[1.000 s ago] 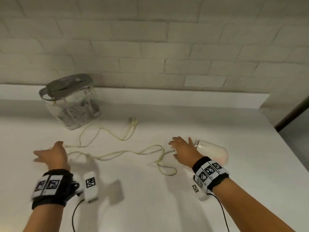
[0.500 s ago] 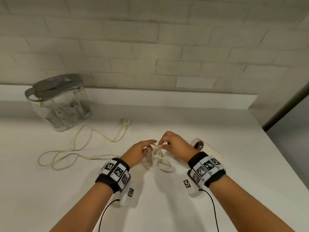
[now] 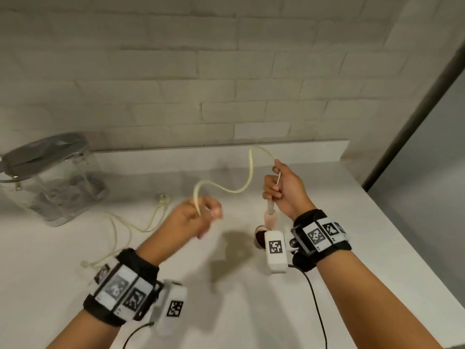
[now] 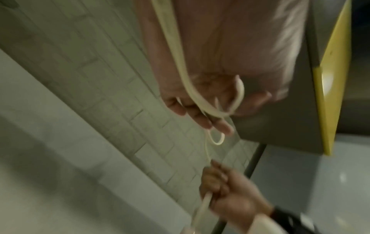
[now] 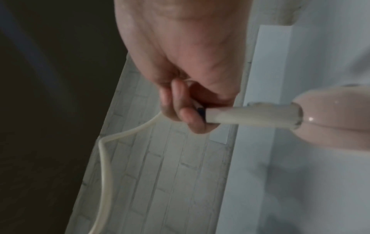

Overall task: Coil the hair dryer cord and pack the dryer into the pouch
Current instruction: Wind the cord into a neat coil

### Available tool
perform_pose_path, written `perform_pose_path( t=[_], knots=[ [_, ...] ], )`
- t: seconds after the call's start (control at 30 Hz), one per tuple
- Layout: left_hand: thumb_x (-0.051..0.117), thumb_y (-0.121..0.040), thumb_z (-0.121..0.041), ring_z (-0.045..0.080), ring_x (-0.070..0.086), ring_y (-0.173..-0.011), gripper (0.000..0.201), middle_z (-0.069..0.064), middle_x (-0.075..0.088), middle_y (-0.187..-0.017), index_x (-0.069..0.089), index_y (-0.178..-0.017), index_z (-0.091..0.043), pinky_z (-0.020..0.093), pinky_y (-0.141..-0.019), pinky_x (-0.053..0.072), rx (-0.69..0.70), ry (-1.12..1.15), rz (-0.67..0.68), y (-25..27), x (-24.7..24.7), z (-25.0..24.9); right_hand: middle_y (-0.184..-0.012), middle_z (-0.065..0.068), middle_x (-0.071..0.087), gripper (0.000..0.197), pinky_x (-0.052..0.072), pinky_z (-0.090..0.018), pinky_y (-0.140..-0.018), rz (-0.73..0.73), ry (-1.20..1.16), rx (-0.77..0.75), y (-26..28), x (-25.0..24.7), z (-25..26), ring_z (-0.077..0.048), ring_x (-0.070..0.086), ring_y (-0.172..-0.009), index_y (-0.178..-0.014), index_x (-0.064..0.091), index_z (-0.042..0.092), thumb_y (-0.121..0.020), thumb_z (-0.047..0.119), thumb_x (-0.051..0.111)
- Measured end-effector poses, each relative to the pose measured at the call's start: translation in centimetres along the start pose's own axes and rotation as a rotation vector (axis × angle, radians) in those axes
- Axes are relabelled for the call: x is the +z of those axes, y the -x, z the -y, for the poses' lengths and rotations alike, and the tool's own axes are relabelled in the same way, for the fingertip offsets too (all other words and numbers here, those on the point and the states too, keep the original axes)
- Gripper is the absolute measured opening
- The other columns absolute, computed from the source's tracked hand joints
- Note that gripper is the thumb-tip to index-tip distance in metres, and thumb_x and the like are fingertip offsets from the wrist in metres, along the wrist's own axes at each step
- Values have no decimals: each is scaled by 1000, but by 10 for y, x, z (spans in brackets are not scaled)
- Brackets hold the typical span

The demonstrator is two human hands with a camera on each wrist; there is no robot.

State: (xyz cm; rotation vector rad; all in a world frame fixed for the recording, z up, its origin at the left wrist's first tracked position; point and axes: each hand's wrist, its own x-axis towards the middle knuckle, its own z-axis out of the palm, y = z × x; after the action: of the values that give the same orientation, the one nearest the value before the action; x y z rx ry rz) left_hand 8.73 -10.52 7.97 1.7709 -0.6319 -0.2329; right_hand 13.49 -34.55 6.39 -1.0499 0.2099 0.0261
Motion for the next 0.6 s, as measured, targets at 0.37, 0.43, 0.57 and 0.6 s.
perform_pose_path(
  t=[0.37, 0.43, 0.57, 0.6],
  knots=[
    [40, -88, 2, 21, 66, -88, 40, 12, 70, -104, 64, -113, -16, 29, -80, 49, -305, -827, -446, -22, -96, 56, -33, 7, 25, 38, 13, -23, -38, 231, -9, 44, 7, 23, -17, -7, 16, -28, -60, 38, 16, -95, 28, 30],
    [40, -87, -8, 31, 60, -103, 37, 9, 65, -114, 65, -111, -22, 36, -88, 45, -423, -1055, -72, -15, -66, 70, -36, 8, 26, 32, 15, -23, -37, 236, -67, 19, 6, 25, -21, -6, 18, -30, -64, 41, 15, -92, 24, 28],
    [38, -73, -73, 23, 48, -100, 57, -1, 57, -103, 64, -87, -24, 38, -92, 33, -359, -1079, 440, 1, 3, 67, -43, 5, 38, 26, 23, -20, -40, 164, -100, -50, 1, 29, -26, -7, 26, -34, -83, 49, 13, -95, 18, 27],
    [32, -69, -80, 19, 46, -96, 66, -2, 56, -95, 61, -77, -21, 37, -92, 30, -290, -1038, 460, 4, 14, 60, -45, 4, 43, 24, 27, -21, -42, 148, -79, -72, 1, 31, -27, -9, 31, -36, -88, 49, 12, -96, 17, 27]
  ],
)
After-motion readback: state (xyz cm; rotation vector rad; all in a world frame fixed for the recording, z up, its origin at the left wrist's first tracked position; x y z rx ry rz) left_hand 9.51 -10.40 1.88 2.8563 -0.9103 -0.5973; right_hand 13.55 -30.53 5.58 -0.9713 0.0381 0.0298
